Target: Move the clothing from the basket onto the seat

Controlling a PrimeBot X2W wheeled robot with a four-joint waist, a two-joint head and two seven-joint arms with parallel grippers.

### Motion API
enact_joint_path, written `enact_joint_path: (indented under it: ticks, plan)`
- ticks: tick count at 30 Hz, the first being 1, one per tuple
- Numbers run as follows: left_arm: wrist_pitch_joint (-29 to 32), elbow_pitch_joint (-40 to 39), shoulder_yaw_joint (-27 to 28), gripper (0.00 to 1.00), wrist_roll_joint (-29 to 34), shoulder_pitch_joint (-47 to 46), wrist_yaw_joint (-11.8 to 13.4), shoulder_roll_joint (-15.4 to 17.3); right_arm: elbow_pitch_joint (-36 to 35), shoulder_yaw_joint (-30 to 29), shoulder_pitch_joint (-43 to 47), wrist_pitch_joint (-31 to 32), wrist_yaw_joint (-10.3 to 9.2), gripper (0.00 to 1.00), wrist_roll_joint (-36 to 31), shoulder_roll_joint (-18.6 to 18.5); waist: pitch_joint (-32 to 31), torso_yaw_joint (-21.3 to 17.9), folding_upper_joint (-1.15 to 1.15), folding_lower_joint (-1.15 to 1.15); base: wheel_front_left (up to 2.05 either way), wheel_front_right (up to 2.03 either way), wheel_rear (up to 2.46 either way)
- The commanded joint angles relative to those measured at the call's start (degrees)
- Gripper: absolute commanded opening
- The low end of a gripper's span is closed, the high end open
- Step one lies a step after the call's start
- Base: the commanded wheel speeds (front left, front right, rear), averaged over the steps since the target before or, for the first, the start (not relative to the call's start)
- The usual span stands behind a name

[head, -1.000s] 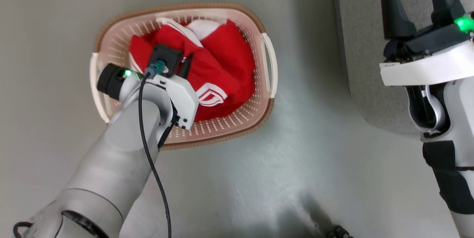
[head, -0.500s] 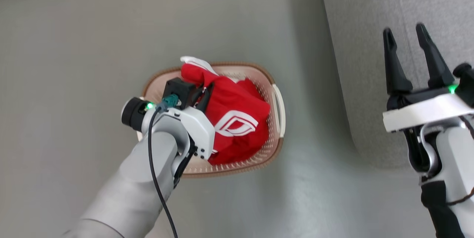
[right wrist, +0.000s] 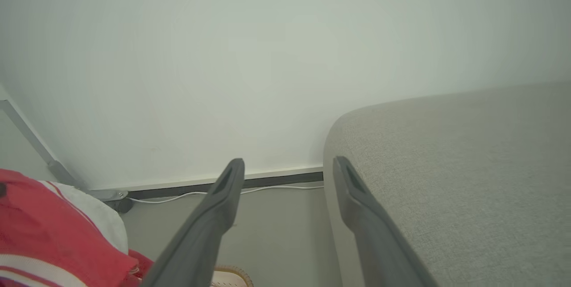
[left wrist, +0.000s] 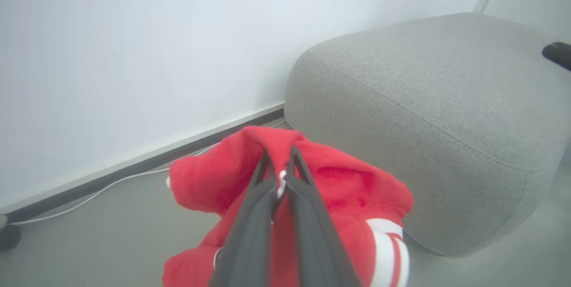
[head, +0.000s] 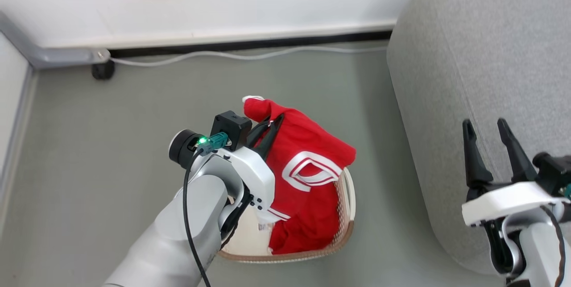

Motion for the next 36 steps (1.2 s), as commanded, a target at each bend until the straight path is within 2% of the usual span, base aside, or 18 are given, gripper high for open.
enact_joint_path:
  ticks: [1,6,18,26,36]
  plan:
    - [-0.76,-1.68,1.88,0.00,0.53,-0.27,-0.53,0.73,-0.97,0.69,0.76,-0.34,0.24,1.00,-0.57,-0.18,-3.06,1.36,0.00,0.00,0.00,0.00,0.00]
    - [-0.76,-5.61,2.49,0.00,1.75,-0.50,-1.62,1.18,-0.34,-0.15,3.75,-0.34,0.24,1.00,-1.43,0.46,-6.10,2.37,0.00,0.00,0.00,0.00,0.00]
    - [0.59,-13.56,2.43,0.00,1.92,-4.76,-2.27,4.34,0.36,-0.65,5.47,-0.34,0.24,1.00,-2.34,1.66,-7.90,3.01,0.00,0.00,0.00,0.00,0.00]
    - [3.62,-19.48,2.86,0.00,1.97,-7.01,-1.34,6.64,0.57,-0.15,5.62,-0.34,0.24,1.00,-2.23,1.80,-8.26,3.00,0.00,0.00,0.00,0.00,0.00]
    - [5.69,-23.79,2.94,0.00,1.75,-7.51,0.01,8.01,0.56,1.10,5.08,-0.34,0.24,1.00,-1.81,1.62,-8.12,2.41,0.00,0.00,0.00,0.00,0.00]
